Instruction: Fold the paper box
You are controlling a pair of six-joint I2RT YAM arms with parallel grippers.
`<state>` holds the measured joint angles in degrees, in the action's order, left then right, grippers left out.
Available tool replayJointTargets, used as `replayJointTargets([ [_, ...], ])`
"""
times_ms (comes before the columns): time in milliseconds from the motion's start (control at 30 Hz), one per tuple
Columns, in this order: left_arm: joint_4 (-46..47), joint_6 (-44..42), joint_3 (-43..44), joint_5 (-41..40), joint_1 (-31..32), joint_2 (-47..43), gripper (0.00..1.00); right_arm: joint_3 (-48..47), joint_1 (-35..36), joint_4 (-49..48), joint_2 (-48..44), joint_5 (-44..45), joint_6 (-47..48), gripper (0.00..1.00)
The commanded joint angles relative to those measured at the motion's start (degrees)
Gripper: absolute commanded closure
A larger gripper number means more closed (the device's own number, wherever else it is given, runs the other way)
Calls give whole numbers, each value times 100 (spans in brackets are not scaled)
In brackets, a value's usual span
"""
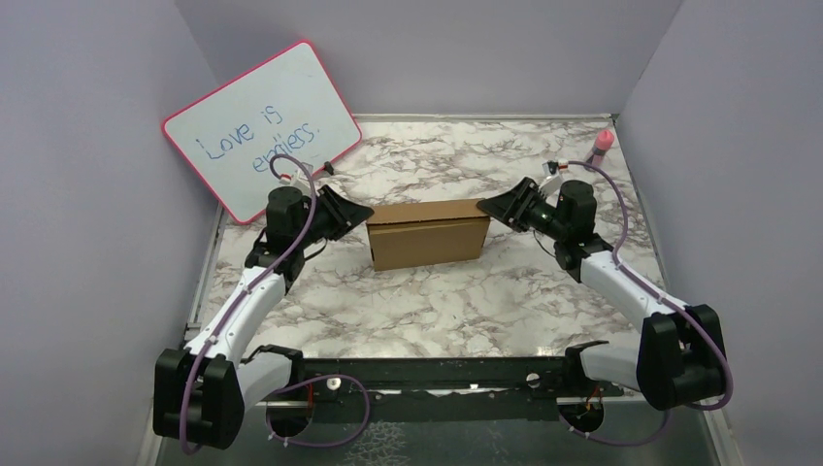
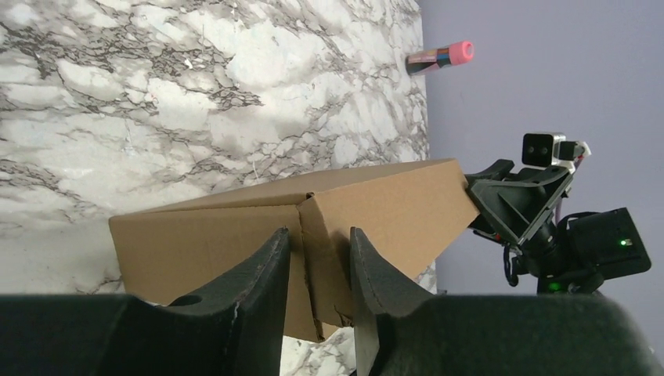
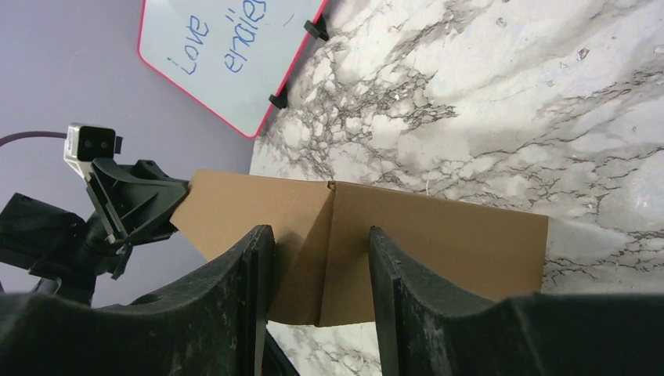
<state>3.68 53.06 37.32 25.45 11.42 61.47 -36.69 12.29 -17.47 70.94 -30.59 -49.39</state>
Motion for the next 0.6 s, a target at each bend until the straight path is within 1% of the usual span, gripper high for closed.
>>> replayJointTargets([
  [0,-797,-823,-447,-433,145,179,70,499,109,500,348,-130,438,74],
  [167,-705,-941,-785,-631,152,262,65,686,102,269,514,-143,447,78],
  [267,-624,-763,-1022,-716,135,196,63,762,36,291,545,-49,488,79],
  [333,-507,-629,-1177,-701,135,169,63,788,-33,417,575,33,548,79],
  [467,-656,-574,-1298,-782,127,247,63,948,-87,506,578,253,675,80],
  [567,-464,-457,-1428,-790,108,269,62,1021,-87,554,585,335,810,82],
])
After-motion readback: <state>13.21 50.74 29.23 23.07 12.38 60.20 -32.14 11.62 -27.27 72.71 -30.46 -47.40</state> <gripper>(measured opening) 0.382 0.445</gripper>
